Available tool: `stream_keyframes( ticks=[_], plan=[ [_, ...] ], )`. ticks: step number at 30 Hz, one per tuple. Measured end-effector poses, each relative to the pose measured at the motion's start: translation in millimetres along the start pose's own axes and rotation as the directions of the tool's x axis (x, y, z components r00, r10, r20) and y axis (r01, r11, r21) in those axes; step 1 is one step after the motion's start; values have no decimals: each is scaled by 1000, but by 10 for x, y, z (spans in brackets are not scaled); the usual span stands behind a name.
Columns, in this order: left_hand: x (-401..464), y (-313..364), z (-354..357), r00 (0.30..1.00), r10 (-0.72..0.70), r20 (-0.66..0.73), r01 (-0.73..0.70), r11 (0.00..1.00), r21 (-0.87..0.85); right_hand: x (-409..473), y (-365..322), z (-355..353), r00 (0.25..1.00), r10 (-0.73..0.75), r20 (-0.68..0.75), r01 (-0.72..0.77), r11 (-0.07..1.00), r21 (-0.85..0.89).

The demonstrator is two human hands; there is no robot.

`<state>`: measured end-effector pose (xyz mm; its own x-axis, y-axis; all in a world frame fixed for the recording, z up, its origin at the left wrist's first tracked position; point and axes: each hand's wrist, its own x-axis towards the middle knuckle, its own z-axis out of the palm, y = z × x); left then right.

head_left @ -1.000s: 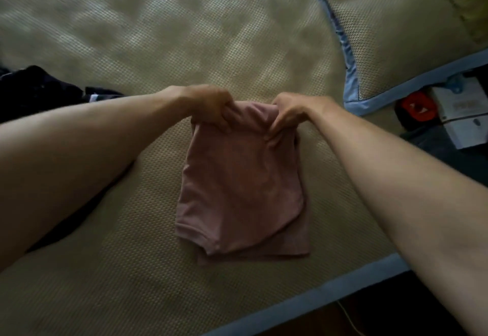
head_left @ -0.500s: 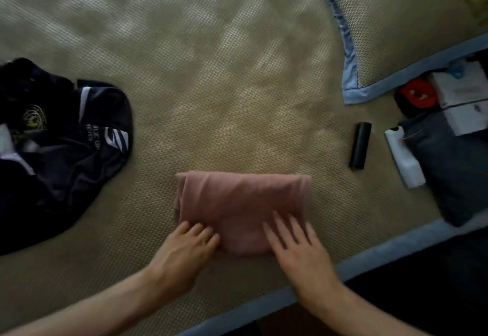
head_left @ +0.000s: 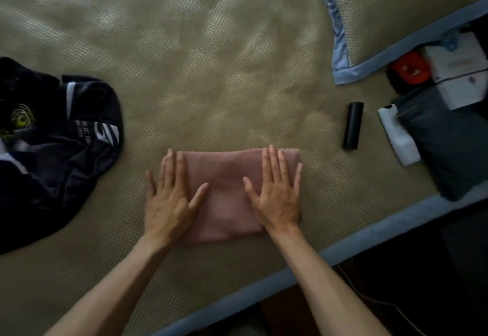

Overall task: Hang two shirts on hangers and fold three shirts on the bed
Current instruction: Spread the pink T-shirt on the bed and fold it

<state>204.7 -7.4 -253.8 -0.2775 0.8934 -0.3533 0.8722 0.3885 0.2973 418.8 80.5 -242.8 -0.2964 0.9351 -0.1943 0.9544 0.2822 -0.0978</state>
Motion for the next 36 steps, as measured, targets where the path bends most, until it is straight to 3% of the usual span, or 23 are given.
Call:
stream_keyframes(
  ticks=[3,4,5,7,9,10,13,18,22,25,31,36],
  plan=[
    [-94,65,-205,988,-154,19,155,986,-57,-69,72,-140,962,273,30,-274,960,57],
    [-121,103,-270,976,-216,34,219,964,-153,-102,88,-201,932,361,38,-363,925,116],
    [-141,141,-325,950,-299,90,312,894,-321,-135,103,-269,900,431,69,-436,878,199],
    [-187,216,-412,872,-396,288,484,612,-626,-181,144,-338,826,519,220,-560,706,435],
    [-199,251,-461,802,-388,455,587,367,-722,-154,190,-446,724,544,425,-674,421,607],
    [-196,283,-508,785,-358,505,608,294,-737,-126,238,-492,678,526,513,-713,301,633],
    [-178,333,-709,813,-259,522,579,257,-774,-118,318,-731,643,378,667,-750,130,649],
    [-226,440,-1371,882,-72,465,467,258,-846,-410,236,-1444,728,285,623,-633,-69,771],
    [-379,637,-1991,914,120,386,344,274,-898,-871,130,-2162,772,395,497,-492,-123,862],
    [-658,734,-2409,898,307,314,224,294,-929,-1443,16,-2676,775,498,390,-367,-147,918],
    [-1778,832,-3122,755,610,238,102,250,-963,-3154,-603,-3499,697,699,157,-83,-139,987],
    [-2742,1102,-3823,616,769,172,6,214,-977,-4373,-1094,-4289,532,846,-31,99,-26,995]
  ],
)
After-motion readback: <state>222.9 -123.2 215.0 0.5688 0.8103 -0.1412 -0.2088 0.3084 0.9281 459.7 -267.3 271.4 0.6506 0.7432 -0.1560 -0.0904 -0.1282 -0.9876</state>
